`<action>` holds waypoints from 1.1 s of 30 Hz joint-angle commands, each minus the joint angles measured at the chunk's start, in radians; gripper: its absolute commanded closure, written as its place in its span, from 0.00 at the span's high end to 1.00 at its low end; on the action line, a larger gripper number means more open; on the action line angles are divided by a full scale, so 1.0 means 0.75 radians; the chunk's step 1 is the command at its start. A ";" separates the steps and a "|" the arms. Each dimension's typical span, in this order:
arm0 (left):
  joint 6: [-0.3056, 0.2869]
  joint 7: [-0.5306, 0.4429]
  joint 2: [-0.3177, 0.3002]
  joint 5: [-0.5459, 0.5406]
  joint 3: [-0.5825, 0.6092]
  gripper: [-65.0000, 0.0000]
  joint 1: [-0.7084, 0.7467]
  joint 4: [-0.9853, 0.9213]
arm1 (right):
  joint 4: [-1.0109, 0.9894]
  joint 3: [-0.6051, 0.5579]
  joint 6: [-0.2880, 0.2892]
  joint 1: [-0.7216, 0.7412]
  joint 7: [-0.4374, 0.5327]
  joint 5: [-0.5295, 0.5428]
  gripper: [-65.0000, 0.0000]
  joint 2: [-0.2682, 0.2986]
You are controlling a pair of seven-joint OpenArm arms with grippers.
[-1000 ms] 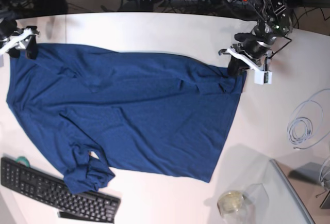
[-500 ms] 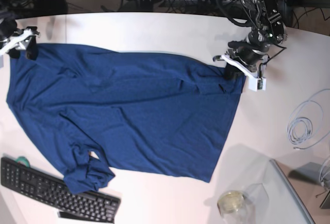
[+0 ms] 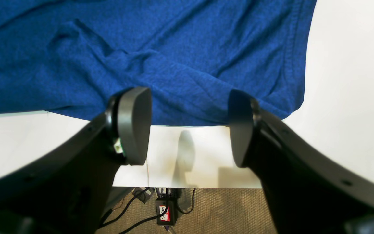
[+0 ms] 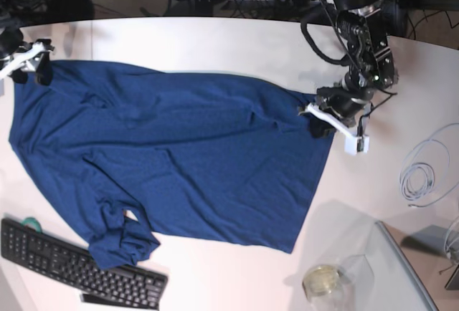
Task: Layout the t-shirt on the table in an organized manner, then fold the t-shirt properly
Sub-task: 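Regrasp the shirt side edge with the left gripper and drag outward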
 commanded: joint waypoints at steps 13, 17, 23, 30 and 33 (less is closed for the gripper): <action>0.065 0.045 -0.017 -0.036 0.081 0.00 0.004 0.225 | 0.021 0.014 0.011 0.000 0.027 0.019 0.54 0.019; 0.062 0.090 0.010 -0.032 0.007 0.00 0.192 0.352 | 0.017 0.012 0.011 0.000 0.027 0.019 0.54 0.019; 0.062 0.053 -0.013 -0.022 -0.005 0.00 0.351 0.352 | -0.060 0.004 0.011 0.033 0.027 0.019 0.54 0.019; 0.065 0.014 -0.023 -0.022 -0.001 0.00 0.335 0.311 | -0.079 0.002 0.011 0.035 0.027 0.019 0.54 0.019; 0.065 0.014 -0.023 -0.022 -0.005 0.00 0.286 0.257 | -0.079 0.002 0.011 0.035 0.027 0.019 0.54 0.019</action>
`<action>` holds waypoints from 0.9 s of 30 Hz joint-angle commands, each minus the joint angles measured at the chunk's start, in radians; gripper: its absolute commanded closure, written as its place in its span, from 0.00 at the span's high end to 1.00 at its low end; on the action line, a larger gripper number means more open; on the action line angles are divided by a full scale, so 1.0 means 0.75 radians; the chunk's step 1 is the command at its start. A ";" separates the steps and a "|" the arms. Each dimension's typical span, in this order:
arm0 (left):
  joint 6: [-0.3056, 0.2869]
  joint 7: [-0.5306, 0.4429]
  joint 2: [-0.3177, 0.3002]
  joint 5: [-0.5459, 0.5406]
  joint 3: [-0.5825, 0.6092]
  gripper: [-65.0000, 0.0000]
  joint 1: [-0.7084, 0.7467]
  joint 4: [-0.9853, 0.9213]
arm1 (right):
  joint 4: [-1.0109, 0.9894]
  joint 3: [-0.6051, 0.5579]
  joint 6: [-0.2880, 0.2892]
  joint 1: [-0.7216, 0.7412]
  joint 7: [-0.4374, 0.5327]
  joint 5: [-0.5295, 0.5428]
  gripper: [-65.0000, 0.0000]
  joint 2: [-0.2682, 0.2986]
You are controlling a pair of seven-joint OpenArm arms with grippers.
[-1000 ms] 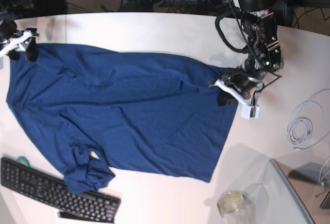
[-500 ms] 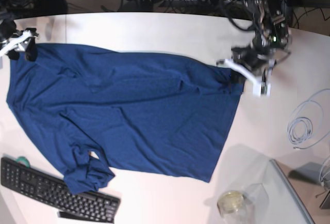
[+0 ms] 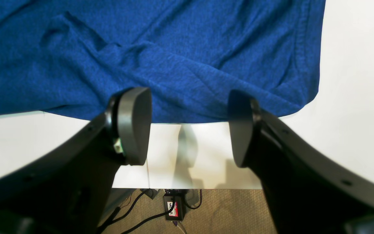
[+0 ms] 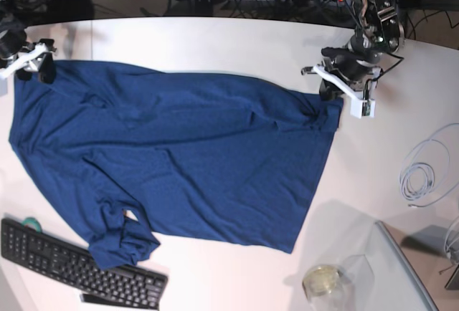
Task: Layout the t-shirt on the table in an organized manner, then fold the t-shirt properly
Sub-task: 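Regrasp the shirt side edge with the left gripper and drag outward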
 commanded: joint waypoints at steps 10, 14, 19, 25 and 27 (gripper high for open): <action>-0.008 -0.025 -0.012 -0.015 -0.002 0.00 -0.098 -0.124 | 0.020 0.013 0.011 -0.001 0.028 0.019 0.54 0.019; -0.008 -0.027 -0.045 -0.015 -0.004 0.00 -0.128 -0.165 | 0.020 0.013 0.011 -0.001 0.028 0.019 0.54 0.019; -0.006 -0.025 -0.073 -0.015 0.006 0.00 -0.177 -0.175 | 0.020 0.011 0.011 -0.001 0.028 0.019 0.54 0.019; -0.006 -0.027 -0.077 -0.015 -0.002 0.00 -0.272 -0.278 | 0.020 0.015 0.011 -0.001 0.028 0.019 0.54 0.021; -0.006 -0.027 -0.077 -0.015 -0.002 0.00 -0.304 -0.294 | 0.020 0.015 0.011 -0.001 0.028 0.019 0.54 0.021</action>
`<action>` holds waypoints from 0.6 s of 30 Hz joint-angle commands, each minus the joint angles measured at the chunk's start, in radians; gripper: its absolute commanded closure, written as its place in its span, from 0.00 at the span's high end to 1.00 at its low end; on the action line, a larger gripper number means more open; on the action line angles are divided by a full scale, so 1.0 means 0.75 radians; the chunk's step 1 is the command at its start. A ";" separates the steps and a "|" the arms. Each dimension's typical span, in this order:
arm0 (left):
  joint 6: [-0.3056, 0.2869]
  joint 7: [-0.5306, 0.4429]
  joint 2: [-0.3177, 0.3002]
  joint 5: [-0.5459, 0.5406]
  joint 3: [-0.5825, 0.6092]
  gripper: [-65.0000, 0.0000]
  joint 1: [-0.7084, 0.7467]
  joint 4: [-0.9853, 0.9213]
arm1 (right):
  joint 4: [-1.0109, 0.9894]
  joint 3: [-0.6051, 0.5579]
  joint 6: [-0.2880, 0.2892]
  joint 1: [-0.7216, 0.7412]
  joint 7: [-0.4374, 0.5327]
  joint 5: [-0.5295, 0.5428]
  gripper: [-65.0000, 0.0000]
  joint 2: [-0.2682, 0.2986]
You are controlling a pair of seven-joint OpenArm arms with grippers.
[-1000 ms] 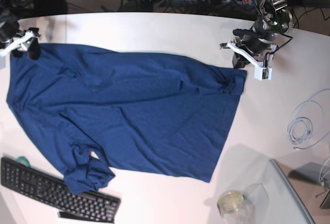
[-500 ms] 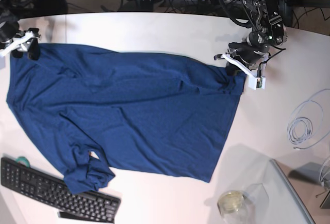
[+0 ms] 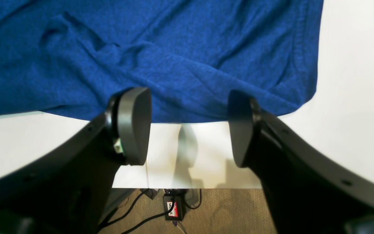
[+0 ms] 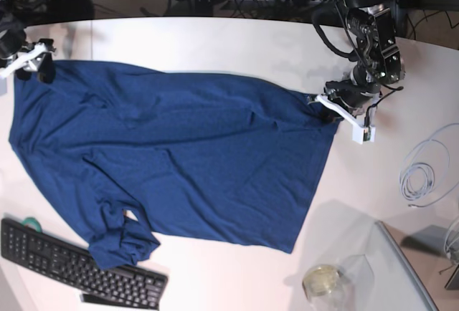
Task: Layout the t-shirt on the table in an organized manner, then fold the t-shirt properly
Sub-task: 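Regrasp the shirt side edge with the left gripper and drag outward, then hold both shirt corners and stretch them apart to flatten the shirt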
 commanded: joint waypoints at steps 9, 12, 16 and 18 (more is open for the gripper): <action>-0.008 -0.029 -0.009 -0.020 0.009 0.00 -0.239 -0.122 | 0.020 0.011 0.011 -0.001 0.025 0.019 0.54 0.020; -0.008 -0.029 -0.003 -0.028 0.007 0.00 -0.294 -0.198 | 0.020 0.007 0.011 -0.003 0.025 0.019 0.54 0.020; -0.012 -0.021 0.001 -0.082 -0.015 0.00 -0.206 -0.048 | 0.020 0.017 0.011 -0.008 0.025 0.019 0.54 0.020; -0.016 -0.021 -0.001 -0.221 -0.105 0.00 -0.089 0.068 | 0.022 0.082 0.011 -0.010 0.027 0.021 0.54 0.018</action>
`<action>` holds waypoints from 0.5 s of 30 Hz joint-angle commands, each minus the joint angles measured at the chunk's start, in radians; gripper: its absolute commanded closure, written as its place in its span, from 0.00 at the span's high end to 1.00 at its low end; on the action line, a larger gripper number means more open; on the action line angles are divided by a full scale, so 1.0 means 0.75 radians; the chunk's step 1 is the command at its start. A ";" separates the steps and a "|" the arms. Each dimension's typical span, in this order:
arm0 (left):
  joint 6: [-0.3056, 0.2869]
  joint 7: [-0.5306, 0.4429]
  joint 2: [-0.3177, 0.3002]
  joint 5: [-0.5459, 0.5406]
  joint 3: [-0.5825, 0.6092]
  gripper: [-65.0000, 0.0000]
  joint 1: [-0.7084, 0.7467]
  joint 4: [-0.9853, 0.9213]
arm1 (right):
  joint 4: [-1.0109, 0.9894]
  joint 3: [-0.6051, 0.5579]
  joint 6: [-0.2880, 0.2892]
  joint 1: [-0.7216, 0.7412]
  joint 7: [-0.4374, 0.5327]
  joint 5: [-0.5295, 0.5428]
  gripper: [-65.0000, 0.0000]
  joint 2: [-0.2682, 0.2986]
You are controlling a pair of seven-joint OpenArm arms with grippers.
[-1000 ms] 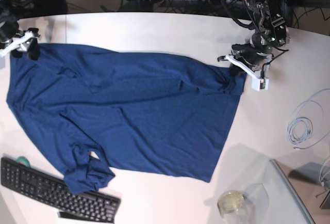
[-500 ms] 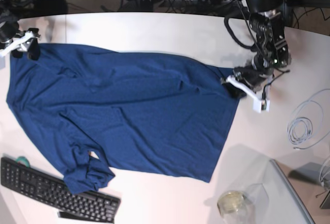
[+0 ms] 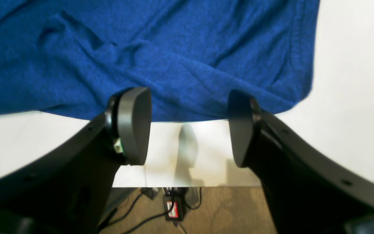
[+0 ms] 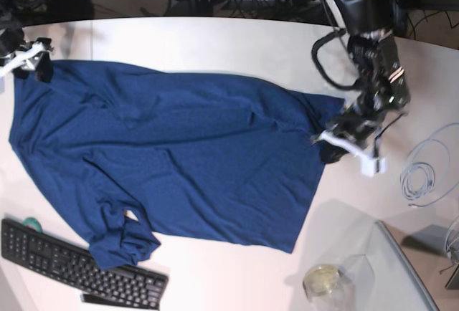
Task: Layout the t-shirt on the table in an organized manner, then fold the t-shirt properly
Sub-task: 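Hold both shirt corners and stretch them apart to flatten the shirt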
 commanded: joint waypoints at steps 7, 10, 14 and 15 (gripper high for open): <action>0.001 -0.024 -0.123 -0.363 -0.140 0.00 0.348 0.081 | 0.011 0.168 0.010 0.004 0.015 0.238 0.69 0.001; -0.105 -0.028 -0.123 -0.373 -0.157 0.43 0.397 0.079 | -0.013 0.168 0.012 0.008 -0.036 0.301 0.74 0.003; -0.289 -0.099 -0.113 -0.371 -0.163 0.85 0.391 -0.029 | -0.073 0.168 0.057 0.014 -0.044 0.342 0.74 -0.007; -0.298 -0.118 -0.110 -0.373 -0.163 0.87 0.372 -0.070 | -0.091 0.168 0.060 0.014 -0.042 0.340 0.74 -0.007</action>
